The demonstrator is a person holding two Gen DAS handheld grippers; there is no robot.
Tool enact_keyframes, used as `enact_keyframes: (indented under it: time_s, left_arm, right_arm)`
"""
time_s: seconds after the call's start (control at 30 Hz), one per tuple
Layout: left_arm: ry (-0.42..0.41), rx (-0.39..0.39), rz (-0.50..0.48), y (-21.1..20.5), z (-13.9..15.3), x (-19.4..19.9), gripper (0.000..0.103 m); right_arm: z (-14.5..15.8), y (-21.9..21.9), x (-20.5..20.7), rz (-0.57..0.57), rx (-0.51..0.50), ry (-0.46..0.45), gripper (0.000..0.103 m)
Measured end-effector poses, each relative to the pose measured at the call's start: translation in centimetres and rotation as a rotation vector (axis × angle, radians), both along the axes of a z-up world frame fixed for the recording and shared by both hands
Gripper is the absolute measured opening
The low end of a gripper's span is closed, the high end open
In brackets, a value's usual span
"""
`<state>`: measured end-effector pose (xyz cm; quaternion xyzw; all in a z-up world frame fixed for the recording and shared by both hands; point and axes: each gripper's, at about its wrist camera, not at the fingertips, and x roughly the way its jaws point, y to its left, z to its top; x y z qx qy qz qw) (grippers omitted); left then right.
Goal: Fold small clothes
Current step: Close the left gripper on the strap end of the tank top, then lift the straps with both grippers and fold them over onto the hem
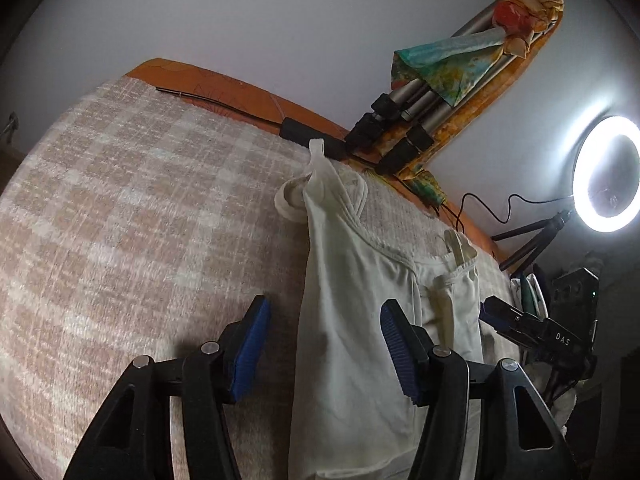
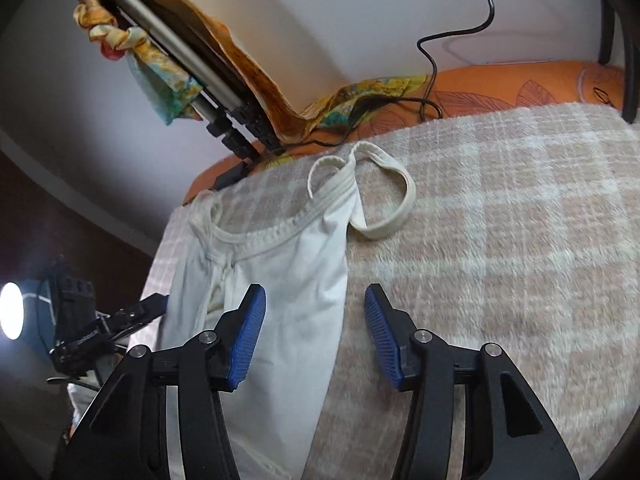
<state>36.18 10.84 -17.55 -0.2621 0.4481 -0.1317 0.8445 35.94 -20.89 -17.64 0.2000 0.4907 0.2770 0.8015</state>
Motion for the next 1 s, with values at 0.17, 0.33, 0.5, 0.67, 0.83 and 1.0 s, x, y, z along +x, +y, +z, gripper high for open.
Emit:
enact_keyframes:
  time_s: [0.17, 0.33, 0.5, 0.67, 0.83, 1.0]
  left_arm:
    - [0.003, -0.062, -0.026, 0.2, -0.2, 3.2, 0.067]
    - [-0.012, -0.053, -0.029, -0.5, -0.3, 5.4, 0.067]
    - [-0.020, -0.008, -0.038, -1.4, -0.6, 6.8, 0.035]
    - [-0.032, -0.027, -0.043, -1.5, -0.9, 7.0, 0.006]
    - [-0.110, -0.021, -0.044, -1.4, 0.9, 5.5, 0.005]
    - [-0.152, -0.001, -0.054, -1.5, 2.7, 3.7, 0.005]
  right_arm:
    - [-0.5, 0.0, 2.0, 0.018, 0.078, 0.026, 0.051]
    - [-0.8, 0.1, 3.8, 0.025, 0.135, 0.044, 0.051]
    - [-0.6, 1.0, 4.9, 0.044, 0.124, 0.044, 0.035]
    - [-1.2, 1.3, 5.7, 0.030, 0.120, 0.073, 0.007]
    - [0.0, 0.9, 5.2, 0.011, 0.107, 0.018, 0.004]
    - [2.1, 1.0, 4.2, 0.008, 0.128, -0.040, 0.004]
